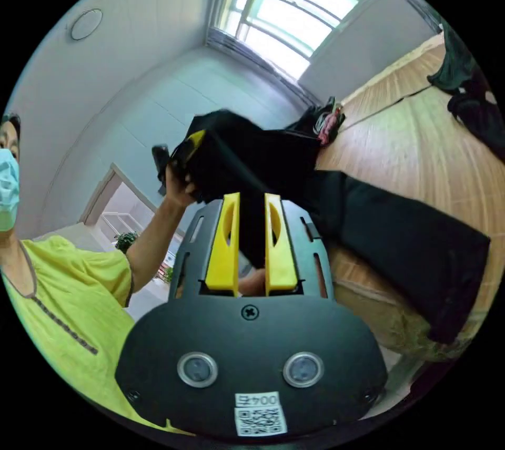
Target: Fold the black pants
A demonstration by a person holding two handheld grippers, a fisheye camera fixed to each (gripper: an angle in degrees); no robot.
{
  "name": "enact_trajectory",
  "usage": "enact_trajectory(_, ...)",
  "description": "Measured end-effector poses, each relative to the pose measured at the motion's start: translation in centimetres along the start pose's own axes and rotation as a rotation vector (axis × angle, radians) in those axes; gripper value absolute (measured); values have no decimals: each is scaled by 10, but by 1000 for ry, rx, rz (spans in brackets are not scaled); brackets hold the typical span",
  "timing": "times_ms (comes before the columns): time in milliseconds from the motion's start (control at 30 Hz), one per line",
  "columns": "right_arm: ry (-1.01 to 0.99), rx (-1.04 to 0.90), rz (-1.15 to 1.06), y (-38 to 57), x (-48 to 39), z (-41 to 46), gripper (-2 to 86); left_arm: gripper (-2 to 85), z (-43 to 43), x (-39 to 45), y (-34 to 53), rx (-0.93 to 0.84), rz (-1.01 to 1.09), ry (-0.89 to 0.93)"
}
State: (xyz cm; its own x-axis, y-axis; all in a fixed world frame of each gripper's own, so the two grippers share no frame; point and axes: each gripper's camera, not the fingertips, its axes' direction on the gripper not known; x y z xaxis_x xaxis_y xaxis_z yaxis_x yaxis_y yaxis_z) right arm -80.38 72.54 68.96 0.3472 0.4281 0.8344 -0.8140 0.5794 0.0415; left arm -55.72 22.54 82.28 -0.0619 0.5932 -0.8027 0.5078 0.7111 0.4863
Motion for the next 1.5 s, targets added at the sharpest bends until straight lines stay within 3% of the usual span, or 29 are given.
enact_trajectory(200, -12, 11, -135, -52, -22, -49, 149, 62, -144, 31, 55, 344, 244, 330)
enact_trajectory(400, -9, -131, -346, -91, -69, -4, 203, 62, -208, 36, 101, 593, 358, 536)
enact_trajectory(500, -66, -232, -445, -90, -93, 37, 208, 62, -220, 40, 118, 622, 411, 610)
enact_trajectory(567, -146, -308, -459, -87, -97, 65, 209, 62, -225, 48, 126, 621, 451, 648)
enact_trajectory(733, -563, -491, -321, -66, -90, 143, 222, 62, -235, 75, 149, 652, 550, 711)
enact_trajectory(967, -1009, -404, -274, -45, -111, 154, 202, 62, -243, 93, 188, 765, 540, 738)
enact_trajectory(1067, -982, -417, -318, -41, -124, 153, 186, 62, -236, 88, 202, 791, 505, 792)
enact_trajectory(1300, -1057, -348, -336, -47, -135, 149, 56, 61, -220, 91, 236, 828, 457, 806)
enact_trajectory(1367, -1020, -334, -333, -50, -137, 144, 46, 62, -219, 97, 242, 808, 462, 789)
enact_trajectory(1500, -742, -294, -352, -84, -152, 112, 39, 62, -218, 112, 245, 713, 413, 648)
